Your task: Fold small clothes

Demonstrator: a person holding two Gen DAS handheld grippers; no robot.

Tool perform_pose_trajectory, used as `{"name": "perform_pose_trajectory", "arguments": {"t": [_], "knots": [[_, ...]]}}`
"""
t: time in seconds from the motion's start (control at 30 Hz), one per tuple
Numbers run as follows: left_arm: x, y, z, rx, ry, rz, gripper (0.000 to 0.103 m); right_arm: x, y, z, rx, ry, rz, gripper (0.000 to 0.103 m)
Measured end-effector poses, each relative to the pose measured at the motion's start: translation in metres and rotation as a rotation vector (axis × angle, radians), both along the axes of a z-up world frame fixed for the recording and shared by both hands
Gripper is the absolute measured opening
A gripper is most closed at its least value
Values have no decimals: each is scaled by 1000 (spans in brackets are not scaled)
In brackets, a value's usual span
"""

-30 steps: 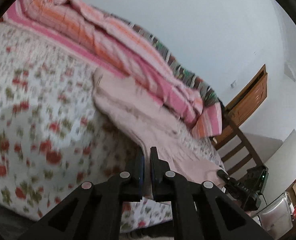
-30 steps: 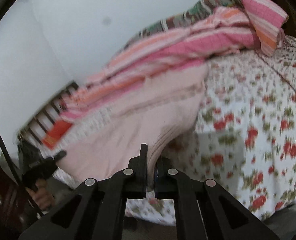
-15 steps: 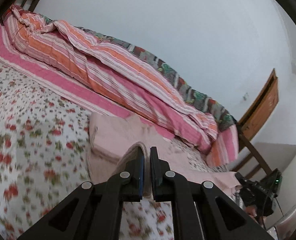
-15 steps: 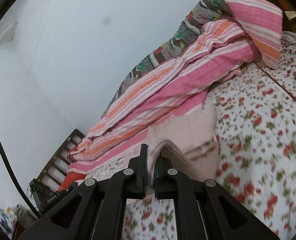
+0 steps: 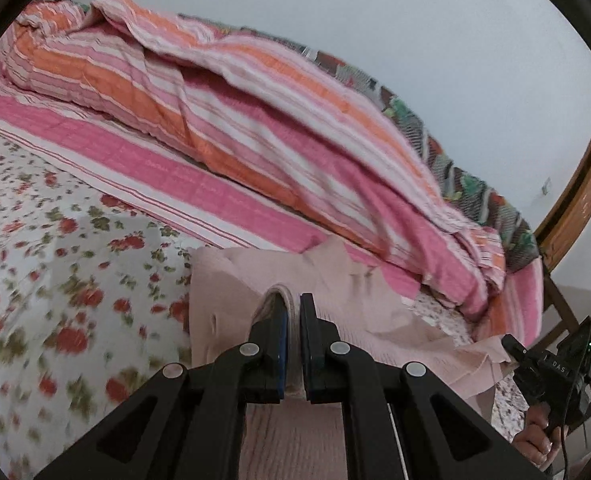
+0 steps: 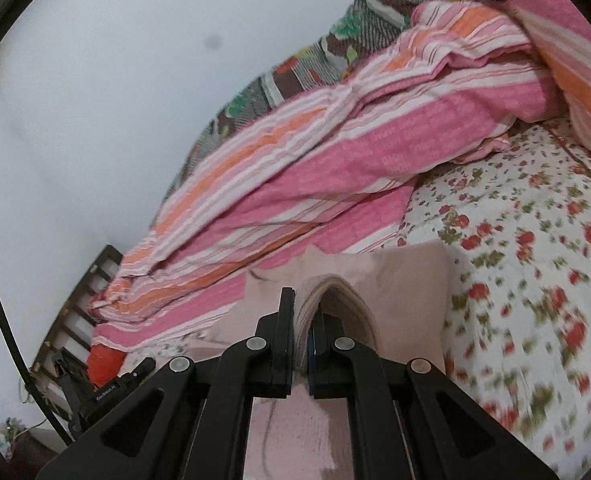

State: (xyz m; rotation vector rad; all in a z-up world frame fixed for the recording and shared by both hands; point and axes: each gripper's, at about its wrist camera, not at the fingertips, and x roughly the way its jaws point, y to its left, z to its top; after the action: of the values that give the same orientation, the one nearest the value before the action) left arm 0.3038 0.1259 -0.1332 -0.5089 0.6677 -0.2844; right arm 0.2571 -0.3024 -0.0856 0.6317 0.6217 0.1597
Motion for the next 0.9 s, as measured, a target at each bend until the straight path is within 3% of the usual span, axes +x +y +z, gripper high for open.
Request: {"name": "perform_pose_trajectory", "arguments": {"t": [0.13,0.2,0.27,0.37,0.53,0.9], "knots": [[12,3,-16,-92,14,-38,10,30,0,-20,-29,36,-35,9],[9,3,-18,-65,16,-37,33,33,4,-29,-74,48,-43,17],[4,3,-17,-36,-5,-31,43,27,10,-35,-128,41,-39,38],[2,3,-17,-67,-12,-40,56,19,19,-35,-172,11,-5,42],[-3,-8,-18,-7,-13,-44,57,16,34,-36,-264,15,20,42],[-14,-13,-20,104,-3,-28,61,9,26,-44,-348,86,-41,46]]}}
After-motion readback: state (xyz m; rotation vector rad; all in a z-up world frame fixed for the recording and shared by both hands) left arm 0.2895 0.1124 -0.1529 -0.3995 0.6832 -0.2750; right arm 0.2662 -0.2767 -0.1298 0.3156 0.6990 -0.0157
